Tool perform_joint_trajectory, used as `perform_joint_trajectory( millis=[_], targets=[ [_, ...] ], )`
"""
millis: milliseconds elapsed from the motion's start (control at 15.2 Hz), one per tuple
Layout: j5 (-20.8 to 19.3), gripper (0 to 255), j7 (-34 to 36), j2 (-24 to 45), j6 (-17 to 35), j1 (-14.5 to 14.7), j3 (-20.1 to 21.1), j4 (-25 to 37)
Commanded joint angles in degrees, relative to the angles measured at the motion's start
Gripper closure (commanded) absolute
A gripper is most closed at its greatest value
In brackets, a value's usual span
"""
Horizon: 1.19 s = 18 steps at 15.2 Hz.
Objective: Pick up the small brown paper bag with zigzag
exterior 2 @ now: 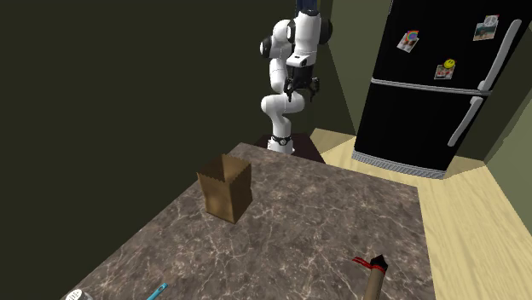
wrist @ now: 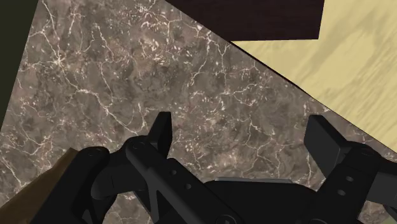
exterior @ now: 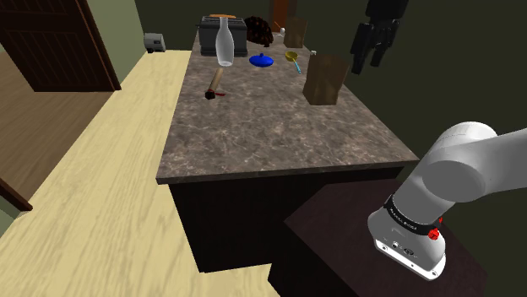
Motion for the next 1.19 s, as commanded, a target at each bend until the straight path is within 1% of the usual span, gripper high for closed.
perform_joint_trajectory(
  millis=[0, 264, 594, 858, 1122],
  targets=[
    [0.0, 0, 0.0, 0.0, 0.0, 0.0, 0.0, 0.0],
    [-2.82, 0, -3.99, 5.7, 4.85, -1.08, -3.37, 0.97],
    [-5.37, 0, -8.71, 13.89, 10.51, -2.2, -7.35, 3.82],
    [-6.52, 0, -12.41, 21.11, 14.46, -2.89, -10.32, 7.41],
    [-6.75, 0, -16.17, 28.8, 17.74, -3.48, -13.07, 12.15]
  ],
)
